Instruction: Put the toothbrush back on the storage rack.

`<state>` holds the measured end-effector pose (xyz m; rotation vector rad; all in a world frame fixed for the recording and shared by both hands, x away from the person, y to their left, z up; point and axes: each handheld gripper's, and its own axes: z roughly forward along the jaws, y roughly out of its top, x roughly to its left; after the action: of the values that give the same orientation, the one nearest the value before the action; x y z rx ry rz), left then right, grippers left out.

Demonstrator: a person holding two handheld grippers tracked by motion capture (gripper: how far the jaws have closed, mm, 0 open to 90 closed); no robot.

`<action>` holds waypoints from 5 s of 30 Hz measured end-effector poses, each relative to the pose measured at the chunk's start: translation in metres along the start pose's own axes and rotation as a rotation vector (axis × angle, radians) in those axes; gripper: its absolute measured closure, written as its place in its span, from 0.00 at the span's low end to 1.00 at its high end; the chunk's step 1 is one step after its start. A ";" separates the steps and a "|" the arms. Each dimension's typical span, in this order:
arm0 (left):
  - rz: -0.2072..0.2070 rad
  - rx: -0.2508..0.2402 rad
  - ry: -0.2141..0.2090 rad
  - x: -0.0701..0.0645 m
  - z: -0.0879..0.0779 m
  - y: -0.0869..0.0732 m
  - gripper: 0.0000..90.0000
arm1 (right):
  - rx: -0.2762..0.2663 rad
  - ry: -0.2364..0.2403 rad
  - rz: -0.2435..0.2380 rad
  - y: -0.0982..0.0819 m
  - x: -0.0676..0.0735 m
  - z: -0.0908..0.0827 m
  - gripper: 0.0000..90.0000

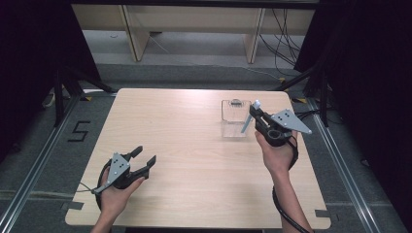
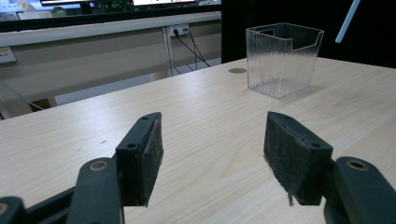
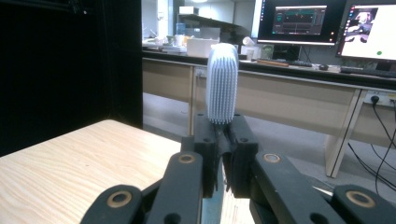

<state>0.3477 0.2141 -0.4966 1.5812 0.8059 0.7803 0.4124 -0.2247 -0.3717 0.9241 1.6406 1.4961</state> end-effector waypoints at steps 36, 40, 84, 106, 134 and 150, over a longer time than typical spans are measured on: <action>-0.010 -0.022 -0.003 0.003 0.001 -0.004 0.41 | -0.037 -0.071 0.002 0.011 -0.015 0.012 0.95; -0.018 -0.004 0.002 0.001 0.001 -0.004 0.41 | -0.042 -0.076 -0.007 0.012 -0.019 0.013 0.95; -0.010 -0.018 0.003 0.003 -0.001 -0.006 0.41 | -0.026 -0.131 -0.026 0.002 -0.030 0.038 0.95; -0.017 0.005 0.012 0.003 -0.002 -0.007 0.41 | 0.025 -0.156 0.003 -0.030 -0.034 0.053 0.95; -0.014 0.011 0.017 0.002 -0.003 -0.011 0.41 | 0.077 -0.170 0.047 -0.068 -0.033 0.058 0.94; -0.008 0.009 0.017 0.002 -0.003 -0.011 0.41 | 0.090 -0.178 0.048 -0.076 -0.035 0.059 0.93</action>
<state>0.3450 0.2184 -0.5068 1.5805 0.8286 0.7860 0.4781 -0.2318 -0.4501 1.1200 1.5755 1.3390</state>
